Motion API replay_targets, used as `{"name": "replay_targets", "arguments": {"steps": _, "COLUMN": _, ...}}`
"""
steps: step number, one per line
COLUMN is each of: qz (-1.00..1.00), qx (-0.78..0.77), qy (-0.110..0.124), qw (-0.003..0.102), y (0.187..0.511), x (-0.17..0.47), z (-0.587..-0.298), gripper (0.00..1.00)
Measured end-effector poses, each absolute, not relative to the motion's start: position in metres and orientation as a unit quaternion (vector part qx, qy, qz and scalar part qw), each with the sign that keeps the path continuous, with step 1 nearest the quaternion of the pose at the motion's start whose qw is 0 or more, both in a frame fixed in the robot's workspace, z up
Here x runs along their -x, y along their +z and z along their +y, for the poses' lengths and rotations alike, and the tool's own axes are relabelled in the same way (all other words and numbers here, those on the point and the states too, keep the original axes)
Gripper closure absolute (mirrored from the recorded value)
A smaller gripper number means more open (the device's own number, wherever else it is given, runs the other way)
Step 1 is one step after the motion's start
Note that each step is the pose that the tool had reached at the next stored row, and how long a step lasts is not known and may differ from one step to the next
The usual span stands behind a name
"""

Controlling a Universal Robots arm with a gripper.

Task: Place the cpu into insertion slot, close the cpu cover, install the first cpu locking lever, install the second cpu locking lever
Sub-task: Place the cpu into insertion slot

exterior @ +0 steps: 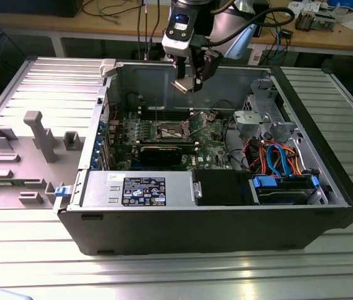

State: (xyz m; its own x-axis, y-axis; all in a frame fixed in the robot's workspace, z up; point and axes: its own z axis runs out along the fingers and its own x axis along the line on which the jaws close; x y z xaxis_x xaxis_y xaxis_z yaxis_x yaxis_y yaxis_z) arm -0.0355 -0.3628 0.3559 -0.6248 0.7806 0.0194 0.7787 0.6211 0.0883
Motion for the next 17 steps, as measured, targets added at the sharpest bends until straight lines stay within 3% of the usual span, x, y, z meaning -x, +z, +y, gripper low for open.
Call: {"name": "replay_targets", "arguments": {"steps": 17, "qz": 0.896, "qx": -0.442, "qy": 0.043, "qw": 0.011, "y": 0.3556, "x": 0.0354, "z": -0.3628, "gripper": 0.45}}
